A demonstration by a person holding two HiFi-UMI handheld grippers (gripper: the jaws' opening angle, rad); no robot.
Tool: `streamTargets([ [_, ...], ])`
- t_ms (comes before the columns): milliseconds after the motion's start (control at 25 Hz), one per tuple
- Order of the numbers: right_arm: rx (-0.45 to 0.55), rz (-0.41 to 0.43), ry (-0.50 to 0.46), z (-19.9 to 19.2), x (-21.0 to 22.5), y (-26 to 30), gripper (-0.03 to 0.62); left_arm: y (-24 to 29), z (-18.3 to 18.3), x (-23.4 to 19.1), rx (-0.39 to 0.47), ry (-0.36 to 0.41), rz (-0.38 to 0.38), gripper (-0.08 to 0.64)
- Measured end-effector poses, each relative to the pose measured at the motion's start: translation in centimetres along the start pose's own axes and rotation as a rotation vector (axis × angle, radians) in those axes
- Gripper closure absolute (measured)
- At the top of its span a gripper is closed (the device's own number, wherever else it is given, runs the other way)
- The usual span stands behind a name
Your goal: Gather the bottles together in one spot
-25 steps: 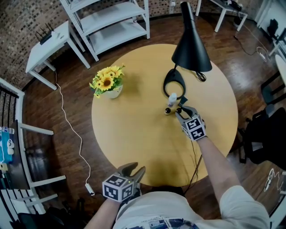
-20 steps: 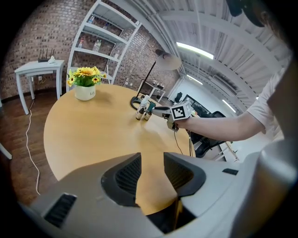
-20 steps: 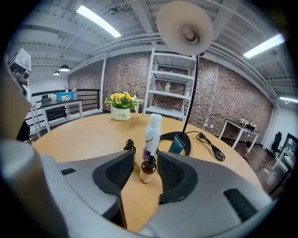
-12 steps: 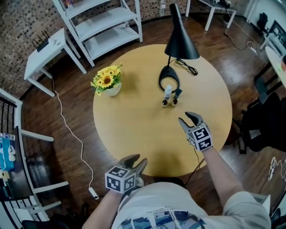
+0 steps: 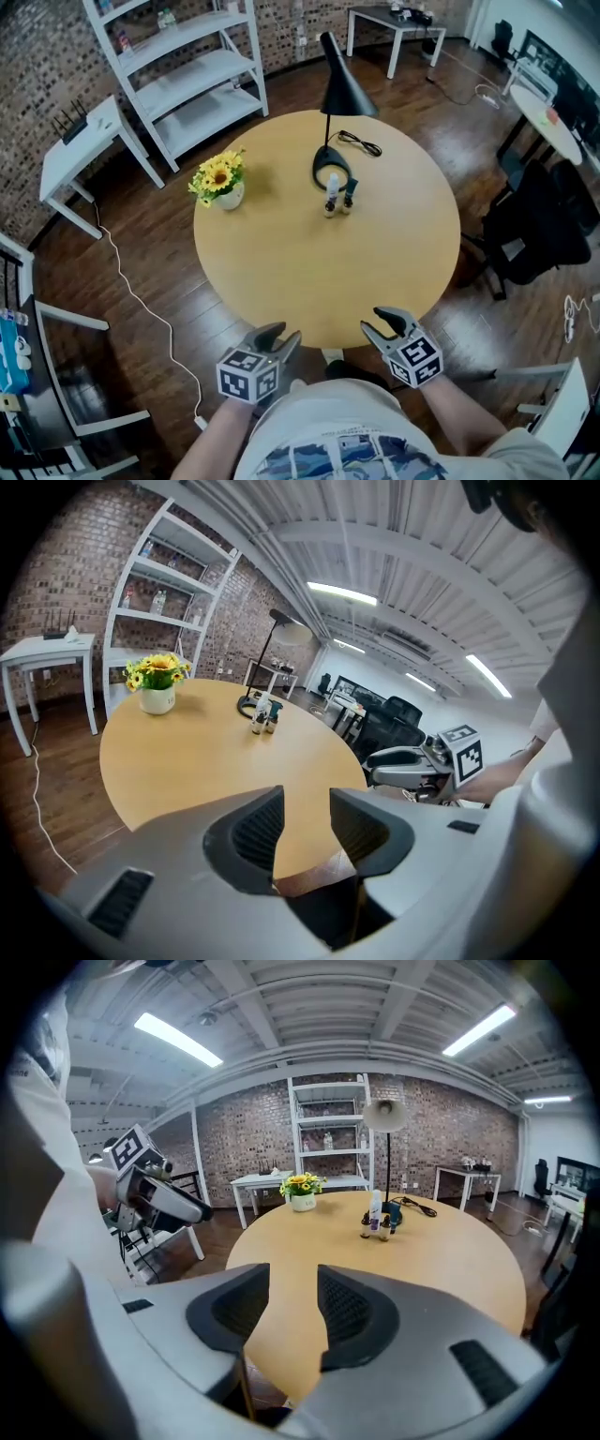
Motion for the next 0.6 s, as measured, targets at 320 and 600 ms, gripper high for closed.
streamTargets([
  [320,0.072,-0.096,0.055,-2.6,-10.0,-4.3,0.403,-5.2,-5.0,0.3,0.015,0.036,-0.034,0.405],
  [600,0.083,-0.121,0.089,-4.0,-14.3,-5.4,0.405,-8.6,-6.9,0.3,0.072,0.043,-0.048,0.405],
])
Point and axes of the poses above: the fingertips, and each gripper's own axes: y forward along the fingers, x to its right, z out of its top, the point moved 3 cm from there along -y, backward along the fingers, and after that the axes turned 14 degrees about z, right-handed, at the moved point
